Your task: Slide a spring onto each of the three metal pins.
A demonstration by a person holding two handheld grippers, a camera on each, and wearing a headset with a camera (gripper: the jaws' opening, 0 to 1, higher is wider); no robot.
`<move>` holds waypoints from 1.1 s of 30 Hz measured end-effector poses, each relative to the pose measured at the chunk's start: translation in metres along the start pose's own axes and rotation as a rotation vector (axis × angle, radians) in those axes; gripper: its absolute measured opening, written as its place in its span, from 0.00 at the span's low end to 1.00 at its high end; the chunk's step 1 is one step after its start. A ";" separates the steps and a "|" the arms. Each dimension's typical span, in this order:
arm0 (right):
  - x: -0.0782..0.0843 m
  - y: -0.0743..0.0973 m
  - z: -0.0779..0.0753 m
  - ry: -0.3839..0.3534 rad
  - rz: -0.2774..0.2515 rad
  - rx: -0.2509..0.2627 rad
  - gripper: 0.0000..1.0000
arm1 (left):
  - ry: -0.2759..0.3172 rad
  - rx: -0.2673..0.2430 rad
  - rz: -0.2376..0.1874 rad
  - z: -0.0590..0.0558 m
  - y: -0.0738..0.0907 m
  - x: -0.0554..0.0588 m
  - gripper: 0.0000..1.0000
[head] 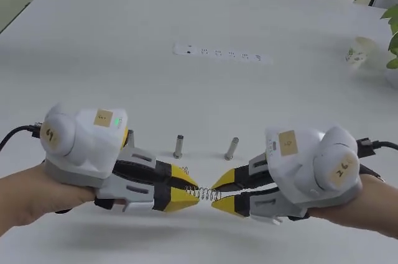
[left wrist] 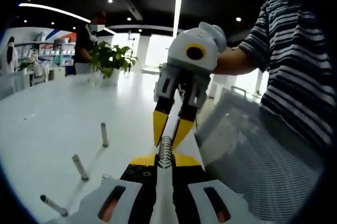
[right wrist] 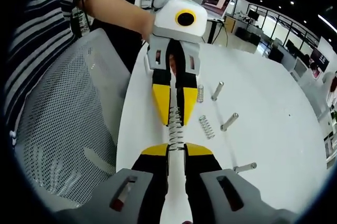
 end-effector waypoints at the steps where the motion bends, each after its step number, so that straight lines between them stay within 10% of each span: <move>1: 0.000 0.000 0.000 0.008 -0.003 0.002 0.08 | 0.002 0.001 0.001 0.000 0.000 0.000 0.02; 33: -0.028 0.013 -0.001 -0.068 -0.170 -0.058 0.08 | 0.011 -0.014 0.013 -0.005 0.004 0.005 0.02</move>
Point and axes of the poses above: the centre of the closed fingertips' face, and the gripper's own axes: y roughly backward along the fingers, z roughly to its left, x roughly out of its underside, the point moved 9 cm from there along y, roughly backward along the fingers, and after that the axes turned 9 degrees about -y, right-handed, at the moved point
